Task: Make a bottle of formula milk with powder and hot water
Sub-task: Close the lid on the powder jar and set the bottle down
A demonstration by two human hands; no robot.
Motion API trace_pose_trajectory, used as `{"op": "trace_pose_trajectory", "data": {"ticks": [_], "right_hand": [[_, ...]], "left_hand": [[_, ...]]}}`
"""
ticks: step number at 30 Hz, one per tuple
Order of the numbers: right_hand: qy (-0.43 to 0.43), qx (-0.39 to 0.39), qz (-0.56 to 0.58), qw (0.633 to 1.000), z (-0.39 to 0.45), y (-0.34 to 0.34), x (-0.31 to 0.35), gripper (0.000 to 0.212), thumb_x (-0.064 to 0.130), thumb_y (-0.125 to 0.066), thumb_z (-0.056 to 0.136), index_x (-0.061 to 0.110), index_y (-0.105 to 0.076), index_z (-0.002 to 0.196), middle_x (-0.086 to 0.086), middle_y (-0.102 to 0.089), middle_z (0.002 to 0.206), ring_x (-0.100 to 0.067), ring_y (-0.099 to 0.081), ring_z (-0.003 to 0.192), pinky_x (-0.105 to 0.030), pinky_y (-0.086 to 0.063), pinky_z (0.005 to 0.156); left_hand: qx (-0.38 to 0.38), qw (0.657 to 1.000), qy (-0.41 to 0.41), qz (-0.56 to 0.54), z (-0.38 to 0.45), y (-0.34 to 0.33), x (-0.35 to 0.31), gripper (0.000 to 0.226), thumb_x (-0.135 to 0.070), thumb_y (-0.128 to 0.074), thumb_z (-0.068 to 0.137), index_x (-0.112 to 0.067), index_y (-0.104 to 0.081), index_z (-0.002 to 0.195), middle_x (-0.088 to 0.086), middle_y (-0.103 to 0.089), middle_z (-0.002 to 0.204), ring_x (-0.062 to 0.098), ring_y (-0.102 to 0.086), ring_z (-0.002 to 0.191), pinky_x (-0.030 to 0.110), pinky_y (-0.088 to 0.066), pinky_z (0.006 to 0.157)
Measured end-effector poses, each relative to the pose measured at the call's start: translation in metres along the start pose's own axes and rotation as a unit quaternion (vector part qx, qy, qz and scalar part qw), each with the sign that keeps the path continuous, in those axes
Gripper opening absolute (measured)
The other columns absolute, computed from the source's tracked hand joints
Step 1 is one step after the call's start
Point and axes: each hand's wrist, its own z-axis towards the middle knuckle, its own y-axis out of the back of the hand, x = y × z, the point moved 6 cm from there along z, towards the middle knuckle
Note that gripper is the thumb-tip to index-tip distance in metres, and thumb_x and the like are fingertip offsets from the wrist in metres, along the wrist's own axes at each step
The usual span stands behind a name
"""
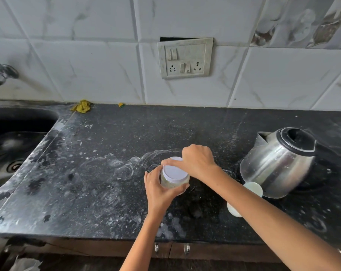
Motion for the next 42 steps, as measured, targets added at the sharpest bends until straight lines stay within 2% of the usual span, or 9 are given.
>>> {"op": "trace_pose_trajectory", "data": {"ticks": [2,6,10,13,16,18,27,35,42], "right_hand": [[0.017,0.009,0.038,0.999,-0.002,0.001,-0.012,0.069,0.080,-0.049,0.077,0.012,-0.052,0.066,-0.002,-0.053,0.066,-0.023,-0.053,0.061,-0.032,-0.038,0.061],[0.184,0.122,0.096,0.971,-0.010,-0.018,0.002,0.079,0.043,-0.079,0.073,0.025,-0.046,0.142,0.000,-0.047,0.144,-0.021,-0.049,0.128,-0.037,-0.043,0.101],[0.116,0.023,0.020,0.993,-0.001,-0.007,0.011,0.066,0.070,-0.070,0.069,0.011,-0.064,0.098,-0.005,-0.063,0.093,-0.026,-0.063,0.093,-0.032,-0.044,0.071],[0.072,0.019,-0.012,0.997,0.005,-0.005,0.008,0.070,0.081,-0.061,0.067,0.012,-0.050,0.070,-0.002,-0.053,0.074,-0.027,-0.058,0.080,-0.032,-0.040,0.067],[0.158,0.150,0.035,0.975,0.001,-0.022,0.006,0.080,0.062,-0.070,0.075,0.026,-0.045,0.142,-0.010,-0.043,0.148,-0.030,-0.042,0.135,-0.043,-0.039,0.105],[0.200,0.188,0.117,0.954,-0.005,-0.029,0.005,0.082,0.047,-0.070,0.084,0.034,-0.027,0.153,-0.005,-0.022,0.161,-0.025,-0.026,0.146,-0.042,-0.028,0.114],[0.117,0.012,0.069,0.991,-0.014,-0.036,0.020,0.073,0.045,-0.054,0.095,0.015,-0.023,0.154,-0.017,-0.042,0.142,-0.032,-0.052,0.121,-0.035,-0.045,0.094],[0.126,-0.030,0.200,0.971,-0.015,-0.055,0.006,0.070,0.044,-0.051,0.098,0.015,-0.022,0.155,-0.013,-0.001,0.164,-0.023,0.002,0.152,-0.036,-0.022,0.118],[0.096,-0.306,0.377,0.869,-0.109,-0.061,-0.052,0.027,0.021,-0.064,0.093,0.005,-0.068,0.115,-0.004,-0.066,0.115,-0.012,-0.063,0.107,-0.034,-0.054,0.092]], "left_hand": [[0.001,1.000,-0.005,-0.008,0.001,0.000,0.000,0.078,-0.061,-0.077,0.044,-0.038,-0.049,0.113,-0.034,-0.048,0.108,-0.014,-0.040,0.107,0.001,-0.003,0.102],[0.003,1.000,0.004,-0.016,0.001,-0.001,0.003,0.077,-0.057,-0.078,0.045,-0.031,-0.053,0.113,-0.021,-0.057,0.109,-0.007,-0.043,0.108,0.016,-0.007,0.109],[0.002,1.000,-0.001,-0.010,0.001,-0.001,0.002,0.074,-0.058,-0.077,0.045,-0.030,-0.053,0.109,-0.025,-0.056,0.106,-0.014,-0.042,0.108,0.024,-0.012,0.114],[-0.001,1.000,-0.008,-0.002,0.000,-0.001,0.000,0.075,-0.059,-0.076,0.045,-0.031,-0.052,0.110,-0.032,-0.051,0.107,-0.021,-0.038,0.108,0.030,-0.012,0.116],[-0.006,1.000,-0.002,-0.009,0.001,0.000,0.002,0.082,-0.059,-0.077,0.045,-0.027,-0.054,0.116,-0.030,-0.051,0.108,-0.024,-0.036,0.109,0.029,-0.011,0.115],[-0.005,1.000,-0.007,-0.009,0.002,-0.002,0.002,0.081,-0.059,-0.078,0.046,-0.025,-0.055,0.116,-0.021,-0.059,0.109,-0.015,-0.044,0.108,0.028,-0.010,0.115],[-0.016,0.999,-0.028,0.021,0.000,-0.003,0.002,0.080,-0.059,-0.071,0.054,-0.019,-0.057,0.122,-0.011,-0.062,0.112,0.006,-0.054,0.111,0.036,-0.011,0.120],[0.002,0.991,-0.048,0.127,0.006,-0.010,-0.002,0.086,-0.053,-0.075,0.065,-0.014,-0.047,0.136,0.001,-0.055,0.137,0.017,-0.044,0.133,0.041,-0.008,0.120],[-0.002,0.940,-0.191,0.282,-0.030,-0.011,-0.029,0.061,-0.050,-0.031,0.097,-0.021,-0.022,0.150,0.003,-0.013,0.159,0.021,-0.006,0.148,0.034,0.000,0.119]]}}
